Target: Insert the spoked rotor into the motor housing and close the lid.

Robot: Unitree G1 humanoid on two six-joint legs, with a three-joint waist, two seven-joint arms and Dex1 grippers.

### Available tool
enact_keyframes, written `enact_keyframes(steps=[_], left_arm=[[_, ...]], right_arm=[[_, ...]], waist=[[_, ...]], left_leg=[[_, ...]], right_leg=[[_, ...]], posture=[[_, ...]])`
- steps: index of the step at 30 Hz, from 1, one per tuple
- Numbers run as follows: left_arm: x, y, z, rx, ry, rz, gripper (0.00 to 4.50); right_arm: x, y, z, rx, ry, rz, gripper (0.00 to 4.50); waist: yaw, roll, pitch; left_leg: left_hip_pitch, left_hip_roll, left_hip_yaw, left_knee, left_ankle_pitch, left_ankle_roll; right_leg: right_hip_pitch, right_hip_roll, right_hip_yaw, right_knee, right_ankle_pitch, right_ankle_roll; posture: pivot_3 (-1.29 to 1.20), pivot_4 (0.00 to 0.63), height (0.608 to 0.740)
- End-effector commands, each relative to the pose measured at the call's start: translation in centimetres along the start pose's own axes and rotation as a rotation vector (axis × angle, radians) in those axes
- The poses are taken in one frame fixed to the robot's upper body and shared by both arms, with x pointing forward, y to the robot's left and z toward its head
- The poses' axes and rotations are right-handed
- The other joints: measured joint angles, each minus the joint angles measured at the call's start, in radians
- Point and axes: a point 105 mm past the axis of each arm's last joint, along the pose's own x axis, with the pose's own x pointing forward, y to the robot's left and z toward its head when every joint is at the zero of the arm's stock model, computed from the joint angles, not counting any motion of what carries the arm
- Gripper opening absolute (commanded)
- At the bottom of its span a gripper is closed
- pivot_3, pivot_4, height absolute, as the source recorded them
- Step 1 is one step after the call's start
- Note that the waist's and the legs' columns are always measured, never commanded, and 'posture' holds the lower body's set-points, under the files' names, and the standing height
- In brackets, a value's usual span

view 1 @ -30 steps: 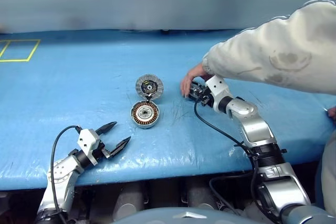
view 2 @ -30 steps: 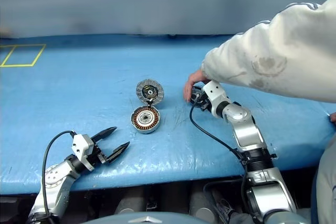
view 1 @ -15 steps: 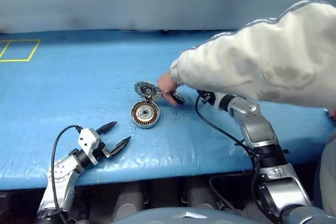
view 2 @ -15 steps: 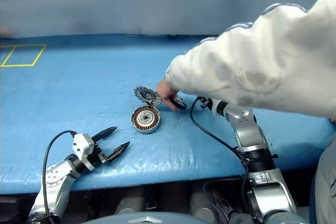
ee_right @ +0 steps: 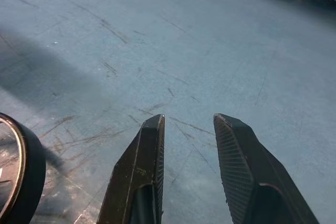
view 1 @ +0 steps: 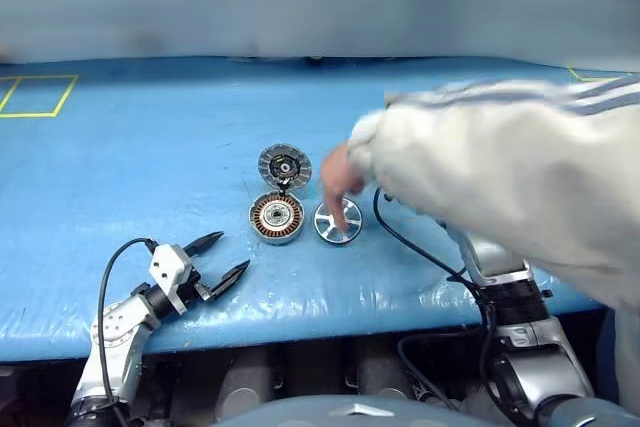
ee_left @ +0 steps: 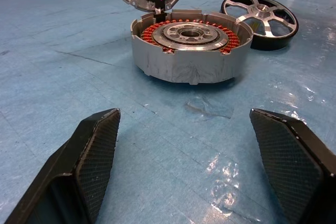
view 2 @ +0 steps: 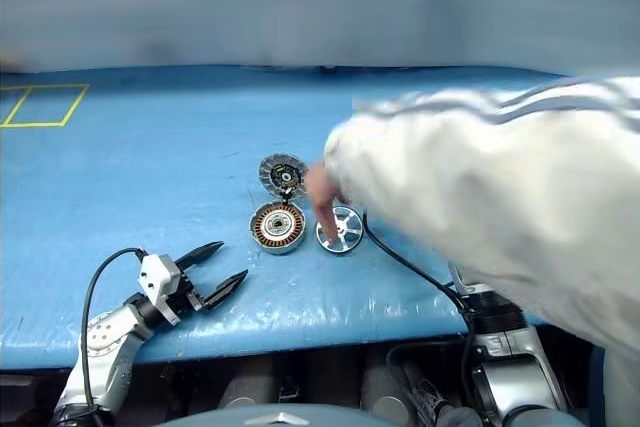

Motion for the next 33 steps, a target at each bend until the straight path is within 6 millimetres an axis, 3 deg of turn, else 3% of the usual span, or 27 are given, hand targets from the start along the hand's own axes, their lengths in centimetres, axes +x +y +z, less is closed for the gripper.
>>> enact_keyframes(steps=[1,10,15,22,33], left_arm=[[0.2,0.0,0.6,0.013,-0.015,-0.007,4.22],[0.2,-0.2,0.4,0.007,-0.010,-0.018,4.22],[0.2,-0.3,0.2,0.000,-0.002,-0.025,4.22],[0.2,-0.3,0.0,-0.002,0.005,-0.023,4.22],[-0.2,-0.5,-0.3,-0.009,0.012,-0.008,4.22]], right_arm=[[-0.8,0.3,1.5,0.002,-0.054,0.040,1.53],[-2.9,5.2,2.6,-0.062,-0.099,0.325,1.53],[-3.7,7.0,1.7,-0.258,-0.030,0.439,1.53],[-3.7,7.5,1.0,-0.394,0.033,0.489,1.53],[-2.6,7.0,-1.1,-0.410,0.115,0.474,1.53]], waist=[[0.000,0.000,0.000],[0.001,0.000,0.000],[0.001,0.000,0.000],[0.002,0.000,0.000],[0.002,0.000,0.000]], left_leg=[[0.000,0.000,0.000,0.000,0.000,0.000],[0.000,0.000,-0.001,0.001,0.000,0.000],[0.000,0.000,-0.001,0.002,-0.002,-0.001],[0.000,0.000,-0.001,0.002,-0.002,-0.001],[0.000,0.000,-0.002,0.003,-0.002,-0.001]], right_leg=[[0.000,0.000,0.000,0.000,0.000,0.000],[0.000,-0.001,-0.001,0.000,0.000,0.000],[0.001,-0.001,-0.001,0.000,0.000,0.000],[0.001,-0.001,-0.002,0.000,0.000,0.000],[0.001,-0.001,-0.002,0.000,0.000,0.000]], posture=[[0.00,0.150,0.740],[0.00,0.150,0.740],[0.00,0.150,0.740],[0.00,0.150,0.740],[0.00,0.150,0.740]])
